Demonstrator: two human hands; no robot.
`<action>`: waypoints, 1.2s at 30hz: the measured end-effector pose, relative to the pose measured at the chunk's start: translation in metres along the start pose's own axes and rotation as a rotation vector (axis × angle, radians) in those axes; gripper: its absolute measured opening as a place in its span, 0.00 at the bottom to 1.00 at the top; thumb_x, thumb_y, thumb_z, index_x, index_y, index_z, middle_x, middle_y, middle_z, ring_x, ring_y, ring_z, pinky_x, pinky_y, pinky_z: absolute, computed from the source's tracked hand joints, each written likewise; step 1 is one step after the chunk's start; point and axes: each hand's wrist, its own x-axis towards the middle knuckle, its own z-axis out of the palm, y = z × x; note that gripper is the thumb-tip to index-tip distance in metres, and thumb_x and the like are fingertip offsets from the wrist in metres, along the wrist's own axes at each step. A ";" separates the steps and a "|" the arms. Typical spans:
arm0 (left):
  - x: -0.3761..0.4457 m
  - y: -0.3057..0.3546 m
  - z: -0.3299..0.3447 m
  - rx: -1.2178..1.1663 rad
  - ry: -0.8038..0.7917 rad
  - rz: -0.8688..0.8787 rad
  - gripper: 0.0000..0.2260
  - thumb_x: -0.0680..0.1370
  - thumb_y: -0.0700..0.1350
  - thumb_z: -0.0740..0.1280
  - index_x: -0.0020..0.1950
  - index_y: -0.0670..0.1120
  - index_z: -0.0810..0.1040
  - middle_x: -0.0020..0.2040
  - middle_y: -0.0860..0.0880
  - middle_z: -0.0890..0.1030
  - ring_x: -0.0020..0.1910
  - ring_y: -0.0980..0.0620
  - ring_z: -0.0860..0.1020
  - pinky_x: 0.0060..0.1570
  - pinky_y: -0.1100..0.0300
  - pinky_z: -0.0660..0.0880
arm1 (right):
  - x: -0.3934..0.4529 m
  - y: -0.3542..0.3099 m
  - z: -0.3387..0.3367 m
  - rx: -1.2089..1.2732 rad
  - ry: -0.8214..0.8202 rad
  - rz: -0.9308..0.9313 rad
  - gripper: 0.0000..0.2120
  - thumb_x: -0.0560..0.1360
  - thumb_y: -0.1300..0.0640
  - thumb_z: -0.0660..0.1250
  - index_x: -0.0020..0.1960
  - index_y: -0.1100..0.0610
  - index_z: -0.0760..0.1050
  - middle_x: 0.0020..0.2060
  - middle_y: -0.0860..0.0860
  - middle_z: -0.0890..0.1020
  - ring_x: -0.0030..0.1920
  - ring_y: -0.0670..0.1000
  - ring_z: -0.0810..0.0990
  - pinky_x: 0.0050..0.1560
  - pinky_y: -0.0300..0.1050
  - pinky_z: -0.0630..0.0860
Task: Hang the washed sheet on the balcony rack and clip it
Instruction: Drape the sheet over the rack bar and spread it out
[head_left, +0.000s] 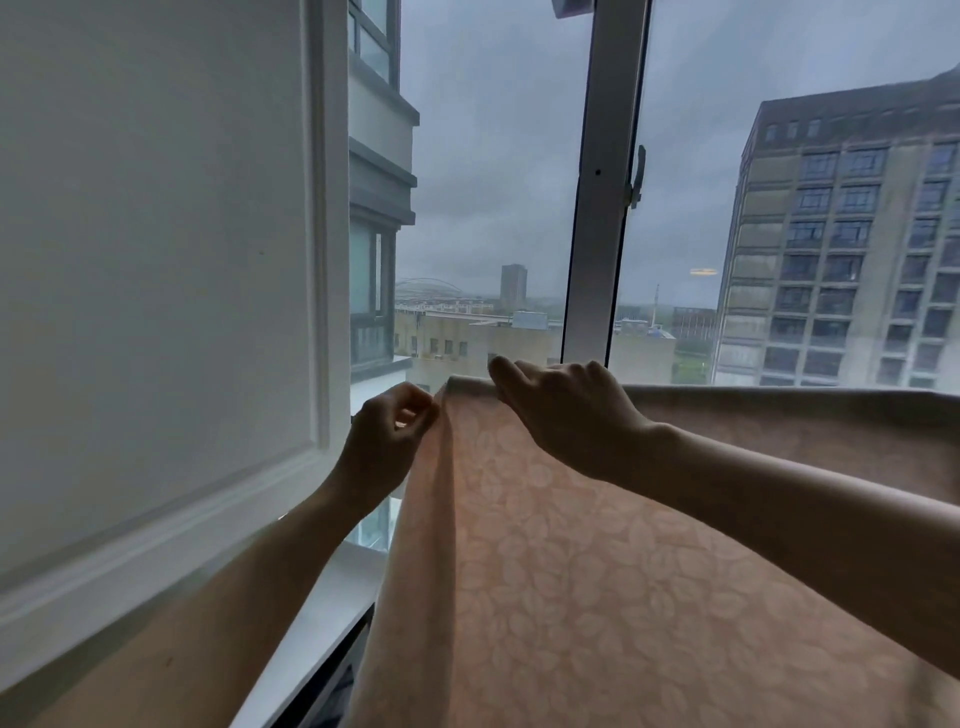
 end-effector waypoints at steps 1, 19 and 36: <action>0.002 0.002 -0.002 0.010 0.061 -0.001 0.04 0.79 0.40 0.65 0.47 0.41 0.79 0.41 0.48 0.81 0.42 0.55 0.80 0.42 0.65 0.75 | 0.001 0.000 -0.001 0.026 0.005 0.013 0.12 0.76 0.59 0.69 0.53 0.55 0.66 0.24 0.46 0.62 0.19 0.44 0.59 0.24 0.36 0.55; -0.013 -0.004 -0.002 -0.064 0.032 -0.075 0.14 0.79 0.56 0.61 0.48 0.46 0.77 0.41 0.51 0.79 0.40 0.54 0.79 0.39 0.61 0.77 | 0.010 -0.003 0.003 0.078 0.052 -0.037 0.07 0.80 0.53 0.59 0.51 0.57 0.70 0.27 0.48 0.75 0.21 0.47 0.68 0.26 0.39 0.68; -0.124 -0.029 -0.040 0.451 0.024 -0.179 0.05 0.77 0.43 0.70 0.52 0.46 0.81 0.46 0.50 0.84 0.40 0.58 0.80 0.45 0.65 0.79 | -0.001 -0.084 0.046 0.145 0.043 -0.317 0.21 0.74 0.58 0.66 0.66 0.62 0.72 0.60 0.57 0.80 0.71 0.60 0.68 0.73 0.61 0.57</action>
